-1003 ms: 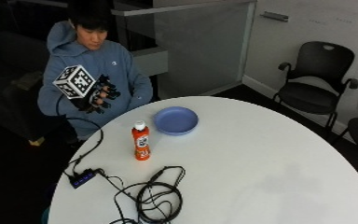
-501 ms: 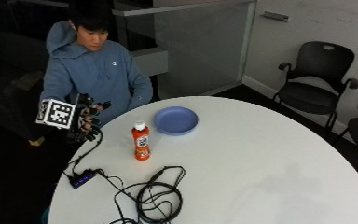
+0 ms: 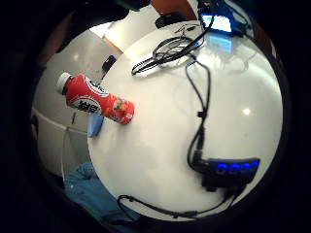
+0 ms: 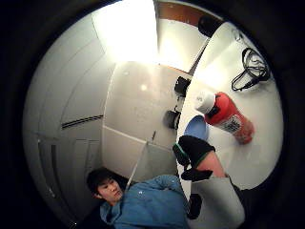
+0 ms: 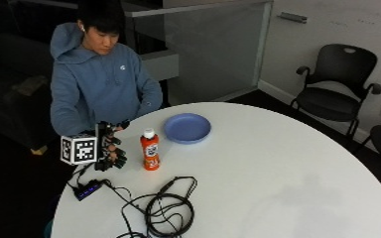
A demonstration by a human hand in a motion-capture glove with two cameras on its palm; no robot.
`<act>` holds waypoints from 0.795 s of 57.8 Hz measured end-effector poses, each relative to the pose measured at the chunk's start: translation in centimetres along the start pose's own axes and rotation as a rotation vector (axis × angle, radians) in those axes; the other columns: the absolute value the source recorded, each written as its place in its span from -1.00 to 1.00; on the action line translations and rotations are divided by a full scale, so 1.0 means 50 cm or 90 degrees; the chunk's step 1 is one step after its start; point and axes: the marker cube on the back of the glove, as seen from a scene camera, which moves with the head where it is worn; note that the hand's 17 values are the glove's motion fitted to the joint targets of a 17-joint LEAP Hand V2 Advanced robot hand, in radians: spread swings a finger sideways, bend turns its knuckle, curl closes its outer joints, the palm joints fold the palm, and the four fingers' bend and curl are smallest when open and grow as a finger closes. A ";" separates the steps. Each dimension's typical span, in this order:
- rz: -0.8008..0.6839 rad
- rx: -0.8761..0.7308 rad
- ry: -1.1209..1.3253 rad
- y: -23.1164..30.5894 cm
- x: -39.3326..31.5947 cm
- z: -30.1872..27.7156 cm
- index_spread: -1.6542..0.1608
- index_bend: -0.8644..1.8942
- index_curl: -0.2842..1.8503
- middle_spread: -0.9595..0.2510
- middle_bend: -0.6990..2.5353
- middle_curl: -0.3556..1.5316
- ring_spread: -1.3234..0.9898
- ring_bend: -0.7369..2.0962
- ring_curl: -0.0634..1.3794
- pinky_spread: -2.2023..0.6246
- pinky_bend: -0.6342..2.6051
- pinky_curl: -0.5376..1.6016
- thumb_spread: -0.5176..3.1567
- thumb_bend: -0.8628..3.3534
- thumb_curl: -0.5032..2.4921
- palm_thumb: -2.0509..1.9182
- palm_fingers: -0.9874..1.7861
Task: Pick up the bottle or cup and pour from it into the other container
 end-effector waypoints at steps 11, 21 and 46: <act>0.020 -0.017 -0.039 -0.019 0.031 0.070 0.44 -0.30 -0.57 0.68 -0.45 -0.28 0.30 -0.06 -0.49 0.75 -0.12 -0.21 -0.26 -0.60 -0.42 0.39 -0.28; 0.025 -0.050 -0.074 -0.032 0.039 0.137 0.43 -0.29 -0.58 0.71 -0.45 -0.28 0.30 -0.06 -0.49 0.75 -0.11 -0.21 -0.26 -0.61 -0.42 0.39 -0.28; -0.002 0.066 -0.227 -0.059 0.028 0.277 0.62 -0.22 -0.55 0.66 -0.21 -0.16 0.13 -0.01 -0.48 0.63 -0.22 -0.27 -0.32 -0.58 -0.38 0.51 0.34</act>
